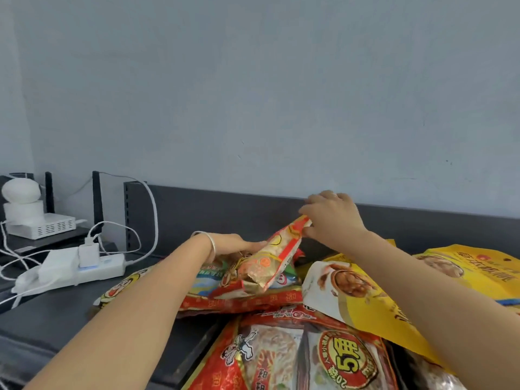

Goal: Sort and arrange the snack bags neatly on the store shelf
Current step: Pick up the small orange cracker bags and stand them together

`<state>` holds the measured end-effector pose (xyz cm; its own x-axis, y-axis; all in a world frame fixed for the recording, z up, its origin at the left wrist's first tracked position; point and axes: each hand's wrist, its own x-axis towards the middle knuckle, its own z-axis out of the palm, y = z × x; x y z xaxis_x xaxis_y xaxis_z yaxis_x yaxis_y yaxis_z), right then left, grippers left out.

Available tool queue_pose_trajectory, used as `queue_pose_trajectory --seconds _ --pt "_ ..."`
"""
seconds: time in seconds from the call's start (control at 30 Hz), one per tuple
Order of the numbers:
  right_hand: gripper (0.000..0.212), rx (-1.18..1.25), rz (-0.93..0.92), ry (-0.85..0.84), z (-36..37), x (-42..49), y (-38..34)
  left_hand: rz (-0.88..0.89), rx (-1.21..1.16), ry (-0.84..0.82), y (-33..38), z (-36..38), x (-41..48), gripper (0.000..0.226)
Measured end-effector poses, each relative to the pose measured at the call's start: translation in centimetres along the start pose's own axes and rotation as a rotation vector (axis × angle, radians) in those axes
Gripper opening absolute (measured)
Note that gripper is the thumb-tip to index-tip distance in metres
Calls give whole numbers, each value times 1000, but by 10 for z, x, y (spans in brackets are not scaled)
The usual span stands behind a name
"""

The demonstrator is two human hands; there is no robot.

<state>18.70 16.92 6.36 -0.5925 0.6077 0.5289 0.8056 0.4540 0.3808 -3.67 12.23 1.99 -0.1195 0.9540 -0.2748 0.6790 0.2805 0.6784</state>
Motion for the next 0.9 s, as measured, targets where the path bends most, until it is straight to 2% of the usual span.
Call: queue_pose_trajectory --seconds 0.07,0.17,0.23,0.33,0.37,0.43,0.5,0.57,0.6,0.7,0.73,0.83,0.9 --pt "48 192 124 30 -5 0 -13 87 -219 -73 -10 4 0 90" --pt "75 463 242 61 -7 6 -39 252 -638 -75 -17 10 -7 60" --pt "85 651 315 81 -8 9 -53 279 -736 41 -21 10 -13 60" --pt "81 1111 466 82 -11 16 -67 247 -855 255 -30 4 -18 60" --pt "80 1328 551 49 -13 18 -71 246 -915 315 -33 1 -20 59" --pt "81 1687 666 -136 -20 21 -82 259 -1049 421 -35 -7 -26 55" --pt "90 1746 582 -356 -26 19 -102 271 -1130 523 -34 -14 -33 54" --pt "91 1741 476 -420 -26 20 -121 255 -1100 608 -34 -21 -42 50" --pt "82 1759 466 -409 -25 22 -128 250 -1068 606 -37 -26 -47 48" --pt "47 1830 511 -358 -22 29 -142 265 -988 420 -57 -45 -67 47" --pt "43 1824 520 -320 -20 32 -146 248 -889 439 -69 -52 -72 48" --pt "42 1739 575 -202 -12 41 -160 138 -463 701 -117 -69 -80 37" --pt "41 1698 618 -161 -5 45 -169 53 -292 725 -153 -71 -82 24"
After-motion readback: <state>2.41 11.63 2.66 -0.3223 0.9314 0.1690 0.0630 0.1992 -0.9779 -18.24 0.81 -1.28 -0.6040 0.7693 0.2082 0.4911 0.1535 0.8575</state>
